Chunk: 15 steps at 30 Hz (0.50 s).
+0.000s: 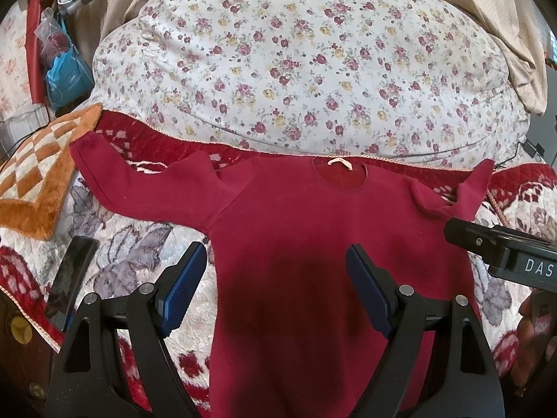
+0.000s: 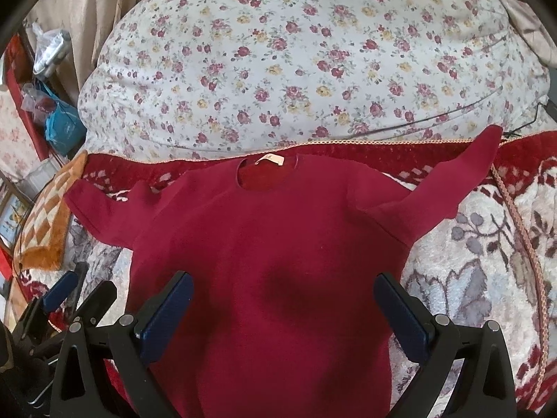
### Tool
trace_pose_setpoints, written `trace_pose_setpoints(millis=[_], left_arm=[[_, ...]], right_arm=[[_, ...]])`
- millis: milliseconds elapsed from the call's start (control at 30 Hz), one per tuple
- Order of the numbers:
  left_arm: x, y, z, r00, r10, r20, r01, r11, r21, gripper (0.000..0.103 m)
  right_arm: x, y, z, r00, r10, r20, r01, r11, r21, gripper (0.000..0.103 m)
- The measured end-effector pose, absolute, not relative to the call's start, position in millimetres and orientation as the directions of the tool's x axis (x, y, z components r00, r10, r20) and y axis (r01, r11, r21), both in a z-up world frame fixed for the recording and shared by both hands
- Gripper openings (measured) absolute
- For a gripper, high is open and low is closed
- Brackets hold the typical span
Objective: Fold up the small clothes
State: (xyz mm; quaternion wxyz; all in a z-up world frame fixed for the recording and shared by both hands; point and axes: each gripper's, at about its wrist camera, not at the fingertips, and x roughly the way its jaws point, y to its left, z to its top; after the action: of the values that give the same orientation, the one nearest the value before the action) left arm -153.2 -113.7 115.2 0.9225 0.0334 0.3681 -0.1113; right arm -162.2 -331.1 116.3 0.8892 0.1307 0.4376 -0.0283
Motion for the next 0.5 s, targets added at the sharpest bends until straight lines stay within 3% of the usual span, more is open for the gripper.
trace_pose_setpoints(millis=[500], left_arm=[[-148,-110,104,0.684,-0.187,-0.705,0.227,0.973,-0.038,0.082]], right_arm=[[-160,-330,109,0.613,0.021,-0.790,0.175,0.971,0.162,0.103]])
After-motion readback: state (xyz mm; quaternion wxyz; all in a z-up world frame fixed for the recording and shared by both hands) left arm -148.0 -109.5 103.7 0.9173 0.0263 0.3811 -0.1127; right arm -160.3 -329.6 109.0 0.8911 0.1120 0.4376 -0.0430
